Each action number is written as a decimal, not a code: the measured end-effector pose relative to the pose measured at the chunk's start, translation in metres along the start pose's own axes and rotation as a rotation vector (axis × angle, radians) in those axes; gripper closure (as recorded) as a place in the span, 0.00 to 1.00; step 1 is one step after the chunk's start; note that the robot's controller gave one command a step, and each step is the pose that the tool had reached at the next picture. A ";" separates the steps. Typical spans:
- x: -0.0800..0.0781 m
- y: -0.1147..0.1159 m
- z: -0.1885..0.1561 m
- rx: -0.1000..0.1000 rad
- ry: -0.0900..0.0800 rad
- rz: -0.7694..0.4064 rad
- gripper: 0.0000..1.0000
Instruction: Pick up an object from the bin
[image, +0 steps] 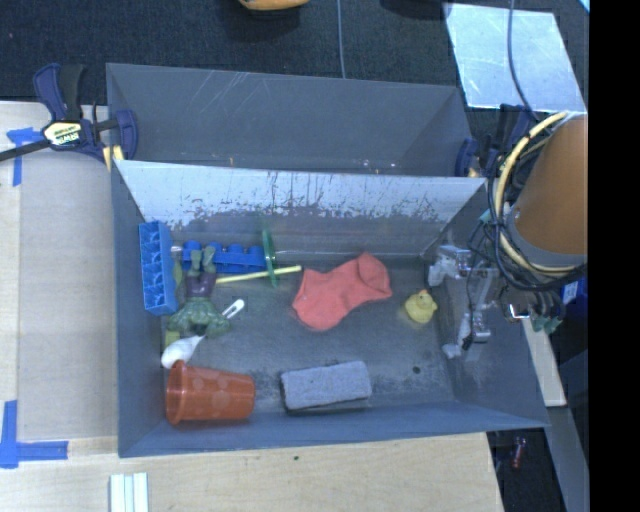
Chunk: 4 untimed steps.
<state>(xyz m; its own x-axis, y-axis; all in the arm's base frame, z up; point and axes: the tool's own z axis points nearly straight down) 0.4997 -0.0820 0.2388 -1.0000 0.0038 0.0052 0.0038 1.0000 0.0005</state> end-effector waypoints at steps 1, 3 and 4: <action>-0.002 0.000 -0.005 0.001 -0.009 -0.004 0.00; -0.070 0.138 0.077 0.004 -0.018 -0.198 0.00; -0.109 0.105 0.094 0.007 -0.014 -0.572 0.00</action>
Offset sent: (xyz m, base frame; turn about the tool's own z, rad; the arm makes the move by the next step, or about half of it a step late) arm 0.0965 0.1051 -0.1688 -0.5024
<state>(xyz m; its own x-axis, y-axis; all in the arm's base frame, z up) 0.6090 0.0225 0.1445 -0.8426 -0.5385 -0.0074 -0.5384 0.8426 -0.0075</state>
